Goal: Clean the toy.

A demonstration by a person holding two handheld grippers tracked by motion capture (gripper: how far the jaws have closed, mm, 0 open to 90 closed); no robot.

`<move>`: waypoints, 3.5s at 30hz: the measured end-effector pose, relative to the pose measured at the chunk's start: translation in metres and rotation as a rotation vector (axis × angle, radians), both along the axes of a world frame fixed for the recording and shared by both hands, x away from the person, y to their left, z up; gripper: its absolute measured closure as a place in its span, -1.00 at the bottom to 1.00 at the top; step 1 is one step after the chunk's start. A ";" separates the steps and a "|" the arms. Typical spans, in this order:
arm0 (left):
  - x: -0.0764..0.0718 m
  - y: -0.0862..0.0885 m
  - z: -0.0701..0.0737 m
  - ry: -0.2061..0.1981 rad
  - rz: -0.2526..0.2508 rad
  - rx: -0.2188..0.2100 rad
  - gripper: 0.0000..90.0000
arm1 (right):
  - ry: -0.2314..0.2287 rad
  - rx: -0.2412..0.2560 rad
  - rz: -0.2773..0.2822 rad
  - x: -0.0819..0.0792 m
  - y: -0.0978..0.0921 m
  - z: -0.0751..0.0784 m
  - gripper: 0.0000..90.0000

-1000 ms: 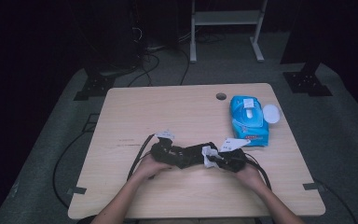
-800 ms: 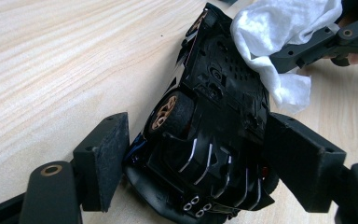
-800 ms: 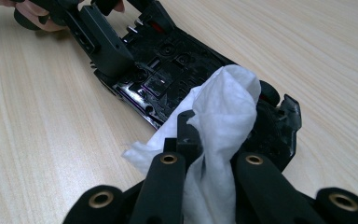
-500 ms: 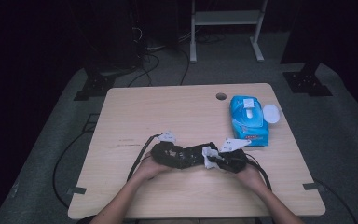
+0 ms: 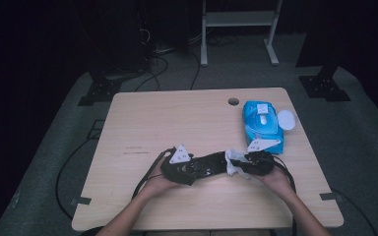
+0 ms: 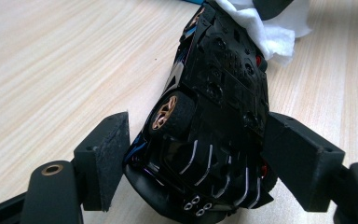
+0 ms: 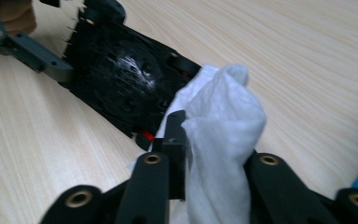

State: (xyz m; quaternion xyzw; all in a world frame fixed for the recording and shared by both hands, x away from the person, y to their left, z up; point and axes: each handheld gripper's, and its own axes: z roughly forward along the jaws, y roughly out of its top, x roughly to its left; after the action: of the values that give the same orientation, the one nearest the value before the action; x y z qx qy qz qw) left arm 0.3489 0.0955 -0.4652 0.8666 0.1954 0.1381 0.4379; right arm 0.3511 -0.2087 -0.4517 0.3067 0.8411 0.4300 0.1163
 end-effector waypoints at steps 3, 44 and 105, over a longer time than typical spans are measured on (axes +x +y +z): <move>-0.003 -0.001 0.000 -0.026 0.000 0.006 -0.47 | 0.035 0.018 0.002 0.006 -0.004 -0.002 0.42; 0.009 0.010 -0.002 -0.018 -0.054 -0.004 0.10 | -0.051 -0.067 0.150 0.013 0.014 -0.008 0.40; 0.004 0.008 0.000 -0.054 -0.071 -0.046 0.28 | -0.226 -0.083 0.104 -0.006 0.083 0.023 0.89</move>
State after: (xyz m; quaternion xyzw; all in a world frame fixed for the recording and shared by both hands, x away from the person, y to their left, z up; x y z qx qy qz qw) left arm 0.3524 0.1032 -0.4651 0.8585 0.1558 0.1414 0.4677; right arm 0.3453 -0.1253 -0.4283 0.2070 0.8546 0.4320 0.2007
